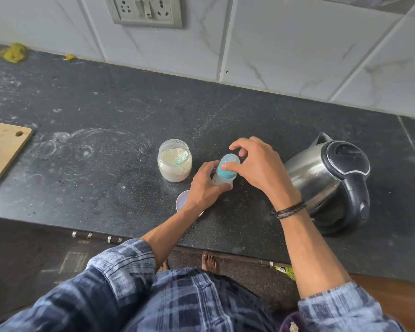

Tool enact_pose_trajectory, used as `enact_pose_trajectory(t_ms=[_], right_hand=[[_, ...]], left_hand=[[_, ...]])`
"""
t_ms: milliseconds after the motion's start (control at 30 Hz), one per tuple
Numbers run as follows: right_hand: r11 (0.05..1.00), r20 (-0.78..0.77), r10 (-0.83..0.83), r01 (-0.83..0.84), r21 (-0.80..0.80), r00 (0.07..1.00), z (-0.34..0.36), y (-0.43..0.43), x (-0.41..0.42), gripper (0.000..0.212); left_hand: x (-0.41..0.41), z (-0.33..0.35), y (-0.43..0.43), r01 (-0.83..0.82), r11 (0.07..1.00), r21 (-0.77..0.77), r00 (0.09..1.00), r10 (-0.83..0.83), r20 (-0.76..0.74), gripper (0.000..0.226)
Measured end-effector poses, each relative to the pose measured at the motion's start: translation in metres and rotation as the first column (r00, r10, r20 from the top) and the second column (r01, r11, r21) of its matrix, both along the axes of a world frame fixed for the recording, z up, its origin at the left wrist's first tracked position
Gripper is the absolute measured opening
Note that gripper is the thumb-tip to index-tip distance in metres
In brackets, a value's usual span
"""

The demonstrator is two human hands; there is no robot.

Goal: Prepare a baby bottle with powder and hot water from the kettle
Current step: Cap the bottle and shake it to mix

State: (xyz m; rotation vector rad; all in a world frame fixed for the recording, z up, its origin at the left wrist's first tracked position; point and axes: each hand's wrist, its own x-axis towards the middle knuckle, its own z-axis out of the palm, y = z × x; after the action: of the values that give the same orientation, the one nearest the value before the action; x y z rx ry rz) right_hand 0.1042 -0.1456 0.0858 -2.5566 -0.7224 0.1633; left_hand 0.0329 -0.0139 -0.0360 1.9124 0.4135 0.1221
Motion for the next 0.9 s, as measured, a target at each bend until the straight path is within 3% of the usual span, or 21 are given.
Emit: enact_pose_trajectory(t_ms=[100, 233, 433, 600, 767, 900], right_hand=[[0.999, 0.021, 0.027, -0.027, -0.024, 0.999, 0.003, -0.002, 0.001, 0.05], [0.998, 0.012, 0.02, -0.019, -0.057, 1.0, 0.0, -0.001, -0.003, 0.039], [0.999, 0.018, 0.009, -0.009, -0.037, 1.0, 0.006, 0.0, -0.001, 0.052], [0.995, 0.006, -0.033, 0.033, -0.096, 0.999, 0.002, 0.004, -0.007, 0.041], [0.99, 0.048, -0.085, 0.09, -0.109, 0.995, 0.007, 0.0, -0.005, 0.058], [0.988, -0.004, -0.08, 0.079, -0.136, 0.997, 0.004, 0.003, -0.01, 0.042]], left_hand=[[0.0, -0.001, 0.0, 0.001, 1.0, -0.002, 1.0, -0.001, 0.007, 0.064], [0.0, -0.002, 0.0, 0.0, 1.0, 0.001, 1.0, 0.0, 0.009, 0.064], [0.0, -0.003, 0.001, 0.002, 1.0, 0.009, 1.0, -0.002, 0.007, 0.064], [0.0, -0.001, 0.0, 0.003, 1.0, 0.009, 1.0, -0.003, 0.0, 0.065], [-0.001, -0.001, 0.001, 0.007, 1.0, 0.01, 1.0, -0.007, -0.003, 0.065], [0.0, 0.0, 0.001, 0.005, 1.0, 0.018, 1.0, -0.005, 0.003, 0.065]])
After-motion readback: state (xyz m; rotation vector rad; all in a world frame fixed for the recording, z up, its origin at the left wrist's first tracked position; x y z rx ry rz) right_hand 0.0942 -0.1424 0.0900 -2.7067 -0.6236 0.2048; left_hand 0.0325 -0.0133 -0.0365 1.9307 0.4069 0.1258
